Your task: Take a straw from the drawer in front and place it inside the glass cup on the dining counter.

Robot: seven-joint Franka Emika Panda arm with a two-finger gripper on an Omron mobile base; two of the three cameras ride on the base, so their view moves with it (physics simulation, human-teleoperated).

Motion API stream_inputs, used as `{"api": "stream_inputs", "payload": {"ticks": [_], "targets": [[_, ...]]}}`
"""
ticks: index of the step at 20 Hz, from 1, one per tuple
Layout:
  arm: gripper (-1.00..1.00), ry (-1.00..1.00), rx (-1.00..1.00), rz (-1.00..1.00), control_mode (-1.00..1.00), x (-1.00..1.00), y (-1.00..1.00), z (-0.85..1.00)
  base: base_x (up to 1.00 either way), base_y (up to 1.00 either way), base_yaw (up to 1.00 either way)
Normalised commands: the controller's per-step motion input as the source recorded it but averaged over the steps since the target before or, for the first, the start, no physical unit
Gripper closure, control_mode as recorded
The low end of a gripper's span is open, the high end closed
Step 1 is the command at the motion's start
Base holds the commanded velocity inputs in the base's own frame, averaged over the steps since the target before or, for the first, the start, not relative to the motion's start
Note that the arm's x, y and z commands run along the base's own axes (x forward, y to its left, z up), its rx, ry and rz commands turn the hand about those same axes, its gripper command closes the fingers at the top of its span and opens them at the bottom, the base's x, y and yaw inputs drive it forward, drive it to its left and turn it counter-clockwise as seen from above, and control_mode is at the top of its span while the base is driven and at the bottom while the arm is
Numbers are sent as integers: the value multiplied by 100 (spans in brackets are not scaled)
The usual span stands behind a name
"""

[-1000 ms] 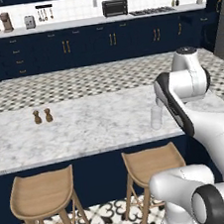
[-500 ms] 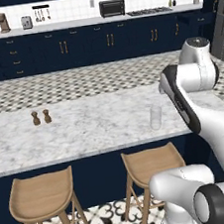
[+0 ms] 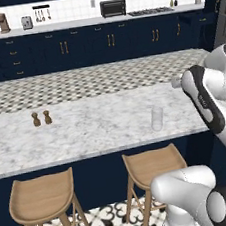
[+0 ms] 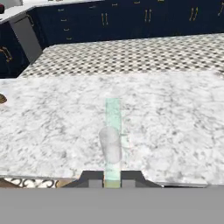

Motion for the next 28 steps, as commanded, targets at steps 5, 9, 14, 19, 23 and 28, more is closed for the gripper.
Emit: {"api": "stream_inputs", "payload": {"ticks": [5,9,14,19,23,28], "targets": [[100,-20,13,27,-100,62,-9,8,0,0,0],[100,-9,7,22,-100,73,7,3,0,0,0],[100,-3,4,14,-100,62,19,0,0,0,0],[100,-3,5,10,-100,37,32,-1,0,0,0],[100,-8,5,7,-100,21,9,-25,0,0,0],[100,-9,7,2,-100,1,6,-30,0,0,0]]}}
